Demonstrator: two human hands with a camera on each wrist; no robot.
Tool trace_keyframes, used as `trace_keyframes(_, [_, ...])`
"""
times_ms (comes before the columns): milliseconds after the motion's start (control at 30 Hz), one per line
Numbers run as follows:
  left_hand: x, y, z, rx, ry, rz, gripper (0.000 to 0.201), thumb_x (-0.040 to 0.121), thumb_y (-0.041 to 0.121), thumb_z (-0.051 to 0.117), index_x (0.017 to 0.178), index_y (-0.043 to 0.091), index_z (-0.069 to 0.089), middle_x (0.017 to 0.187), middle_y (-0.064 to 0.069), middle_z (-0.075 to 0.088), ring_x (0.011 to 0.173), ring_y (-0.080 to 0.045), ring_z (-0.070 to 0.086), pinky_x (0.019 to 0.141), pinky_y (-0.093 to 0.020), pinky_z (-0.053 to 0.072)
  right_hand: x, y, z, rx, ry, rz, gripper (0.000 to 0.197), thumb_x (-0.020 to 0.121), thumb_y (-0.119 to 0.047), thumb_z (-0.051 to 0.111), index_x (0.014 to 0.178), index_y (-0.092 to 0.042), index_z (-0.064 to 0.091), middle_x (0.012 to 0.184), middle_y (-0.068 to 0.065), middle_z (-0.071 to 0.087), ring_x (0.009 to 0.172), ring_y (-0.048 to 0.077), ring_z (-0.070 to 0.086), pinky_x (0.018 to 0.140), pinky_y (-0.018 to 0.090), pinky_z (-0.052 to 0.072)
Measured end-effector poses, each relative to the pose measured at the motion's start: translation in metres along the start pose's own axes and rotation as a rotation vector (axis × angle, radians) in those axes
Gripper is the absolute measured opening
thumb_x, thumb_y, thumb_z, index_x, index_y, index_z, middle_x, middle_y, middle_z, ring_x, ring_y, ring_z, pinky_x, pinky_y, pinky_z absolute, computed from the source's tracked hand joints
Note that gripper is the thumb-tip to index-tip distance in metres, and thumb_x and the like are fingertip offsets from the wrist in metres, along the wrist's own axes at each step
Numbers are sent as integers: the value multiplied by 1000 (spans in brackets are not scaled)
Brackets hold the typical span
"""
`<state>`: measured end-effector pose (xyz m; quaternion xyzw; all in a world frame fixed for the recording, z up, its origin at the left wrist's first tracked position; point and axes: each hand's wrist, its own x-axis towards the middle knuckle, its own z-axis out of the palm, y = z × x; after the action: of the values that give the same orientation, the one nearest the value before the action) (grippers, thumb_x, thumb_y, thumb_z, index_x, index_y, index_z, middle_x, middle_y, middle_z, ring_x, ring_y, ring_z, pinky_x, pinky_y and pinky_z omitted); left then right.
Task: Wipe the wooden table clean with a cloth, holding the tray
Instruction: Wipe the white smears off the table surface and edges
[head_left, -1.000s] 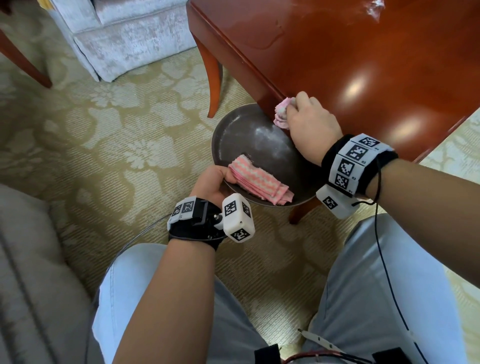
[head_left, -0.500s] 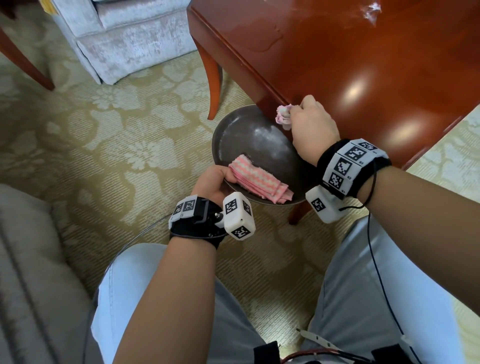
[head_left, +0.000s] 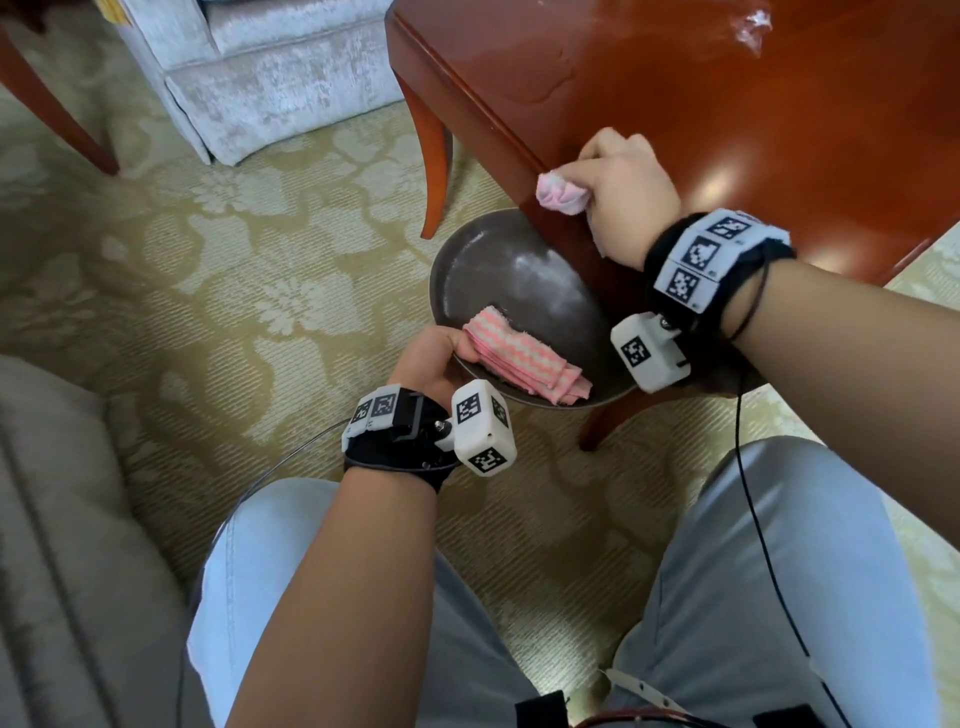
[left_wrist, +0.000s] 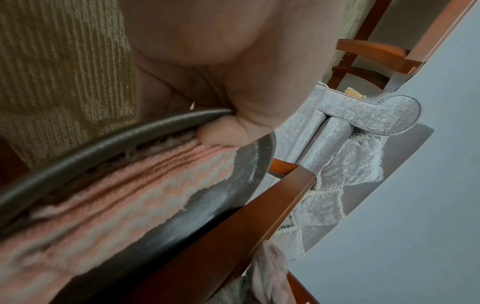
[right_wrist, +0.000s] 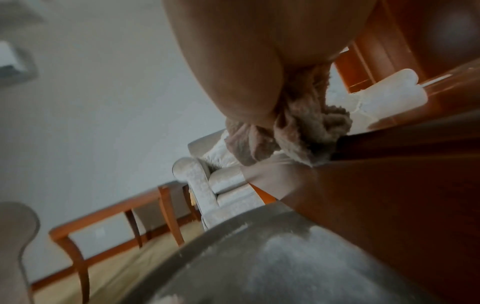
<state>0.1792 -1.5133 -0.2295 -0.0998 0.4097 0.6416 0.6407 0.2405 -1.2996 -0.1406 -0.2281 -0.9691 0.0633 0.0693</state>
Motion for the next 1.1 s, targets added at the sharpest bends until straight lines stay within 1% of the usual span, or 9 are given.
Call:
trace_keyframes(67, [1,-1,-1,1,12,19,31,80,-2,25,72,-1,55,64,-15,62,56,-30,65,52,-29,56,2,-7,4,-147,-92,-43,30,90,-9,50,111,-19,69,117,9,50,109,35,41,74,39,39])
trace_keyframes(200, [5,-1,-4,1,-7,20,32,75,-2,28,88,-2,57,81,-17,61,71,-33,65,61,-33,59,3,-12,10,-323,-178,7,18,91,-11,56,108,-15,64,120,6,44,116,34,38,78,38,44])
trace_keyframes(400, [4,1,-2,22,10,15,28,76,-3,26,80,1,54,76,-14,57,63,-31,63,56,-30,57,-7,-14,8,-414,-253,40,18,98,-23,52,101,-17,68,120,2,43,112,32,38,72,36,41])
trace_keyframes(500, [2,-1,-1,30,19,9,28,76,-2,27,81,0,55,77,-15,58,62,-31,63,56,-30,57,-14,-14,6,-412,-288,71,18,99,-21,51,104,-16,68,120,1,41,112,33,36,71,36,41])
trace_keyframes(633, [3,-3,-3,26,32,-1,37,74,-1,28,99,-2,55,82,-17,60,72,-34,63,65,-35,60,-31,-11,10,-415,-227,89,17,98,-19,53,98,-14,69,114,2,41,106,34,39,65,36,41])
trace_keyframes(800, [-3,-6,4,36,46,24,32,78,-3,26,88,-4,56,74,-15,62,64,-31,65,58,-31,59,-56,-10,3,-386,-247,118,25,98,-27,52,95,-10,70,113,3,43,104,33,39,68,37,42])
trace_keyframes(900, [-7,-7,6,11,29,25,35,77,-4,26,95,-4,56,83,-17,62,70,-33,65,58,-33,59,-69,-7,-4,-328,-280,76,17,93,-21,55,87,-18,71,108,-3,48,101,27,40,72,37,44])
trace_keyframes(1033, [-8,-7,5,34,38,11,38,82,-6,23,70,-4,59,70,-17,61,55,-29,66,47,-26,55,-83,12,-12,-12,-89,42,42,76,2,49,94,-26,75,98,-2,60,87,25,53,83,39,43])
trace_keyframes(1100, [-4,-7,-1,44,28,17,34,79,-6,25,75,-3,59,72,-16,63,58,-29,68,50,-27,56,-88,22,-20,196,76,141,48,74,8,48,104,-19,75,97,7,61,88,29,57,82,37,45])
